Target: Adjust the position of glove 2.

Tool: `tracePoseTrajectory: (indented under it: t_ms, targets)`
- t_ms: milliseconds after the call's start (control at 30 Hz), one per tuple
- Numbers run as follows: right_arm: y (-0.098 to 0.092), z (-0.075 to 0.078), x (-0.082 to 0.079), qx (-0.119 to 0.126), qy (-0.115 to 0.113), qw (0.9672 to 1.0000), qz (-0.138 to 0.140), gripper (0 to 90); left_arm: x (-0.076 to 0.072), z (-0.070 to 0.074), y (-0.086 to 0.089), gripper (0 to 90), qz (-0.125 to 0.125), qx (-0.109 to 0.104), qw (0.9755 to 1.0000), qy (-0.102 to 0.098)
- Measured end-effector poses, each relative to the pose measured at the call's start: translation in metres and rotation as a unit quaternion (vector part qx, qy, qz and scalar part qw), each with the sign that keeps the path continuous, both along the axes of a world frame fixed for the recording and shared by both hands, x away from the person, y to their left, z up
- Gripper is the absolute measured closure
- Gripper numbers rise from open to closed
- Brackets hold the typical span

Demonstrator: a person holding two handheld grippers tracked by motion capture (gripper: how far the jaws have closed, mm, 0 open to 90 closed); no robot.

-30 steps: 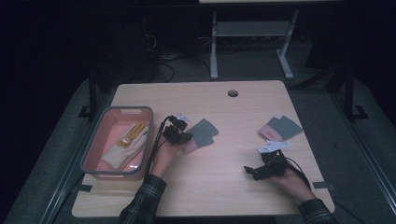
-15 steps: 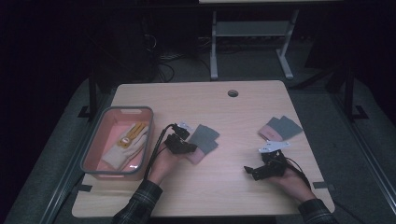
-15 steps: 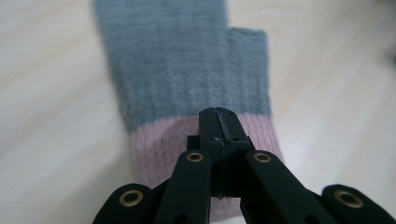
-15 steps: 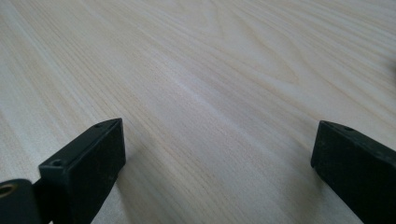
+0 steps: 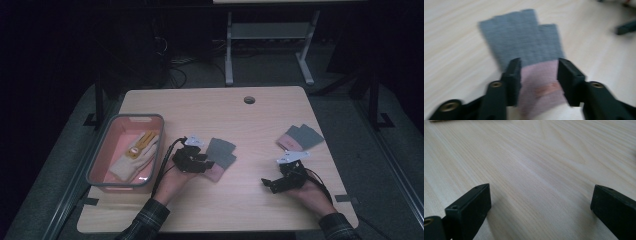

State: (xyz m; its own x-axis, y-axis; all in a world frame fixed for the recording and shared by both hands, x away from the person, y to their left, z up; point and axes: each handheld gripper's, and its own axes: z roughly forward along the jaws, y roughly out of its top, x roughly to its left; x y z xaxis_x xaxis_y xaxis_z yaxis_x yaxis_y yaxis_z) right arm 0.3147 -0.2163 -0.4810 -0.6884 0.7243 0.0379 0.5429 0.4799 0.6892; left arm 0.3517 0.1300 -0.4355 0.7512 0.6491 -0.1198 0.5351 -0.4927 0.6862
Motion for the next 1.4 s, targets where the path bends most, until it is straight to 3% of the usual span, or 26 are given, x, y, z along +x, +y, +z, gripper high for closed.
tracePoseTrajectory:
  t_ms: [100,300,433,567,833,900,1067,1167,1300,1400]
  targets:
    - [0.001,0.003,0.0,-0.008,0.008,0.9999,0.004,6.5,0.008,-0.006,0.005,39.8,0.029,0.001,0.9995,-0.012]
    - [-0.001,0.007,0.003,-0.012,0.018,0.9997,0.01,8.9,0.015,-0.016,0.006,24.9,0.043,0.008,0.999,-0.009]
    - [-0.006,0.012,0.005,-0.006,0.011,0.9999,0.0,16.0,0.006,-0.012,0.01,16.6,0.033,-0.006,0.9994,-0.003]
    - [-0.012,0.02,0.009,0.0,0.0,0.9999,-0.012,26.5,-0.012,-0.013,0.01,13.0,0.014,0.007,0.9998,-0.008]
    - [-0.028,0.037,0.034,0.005,-0.028,0.9981,-0.055,81.5,-0.033,-0.023,0.016,12.5,0.004,0.027,0.9996,-0.011]
    - [-0.034,0.039,0.043,0.005,-0.028,0.9972,-0.07,89.4,-0.036,-0.025,0.017,12.5,-0.006,0.036,0.9991,-0.022]
    - [-0.047,0.039,0.065,-0.003,-0.03,0.9948,-0.098,90.0,-0.038,-0.027,0.018,12.5,-0.011,0.034,0.999,-0.027]
    - [-0.053,0.038,0.074,-0.009,-0.035,0.9933,-0.109,90.0,-0.038,-0.03,0.018,12.5,-0.015,0.035,0.9987,-0.035]
    - [-0.061,0.032,0.084,-0.011,-0.034,0.9915,-0.125,90.0,-0.039,-0.034,0.017,12.5,-0.017,0.042,0.9986,-0.026]
    - [-0.065,0.028,0.089,-0.012,-0.032,0.9907,-0.132,90.0,-0.04,-0.036,0.017,12.3,-0.021,0.042,0.9984,-0.031]
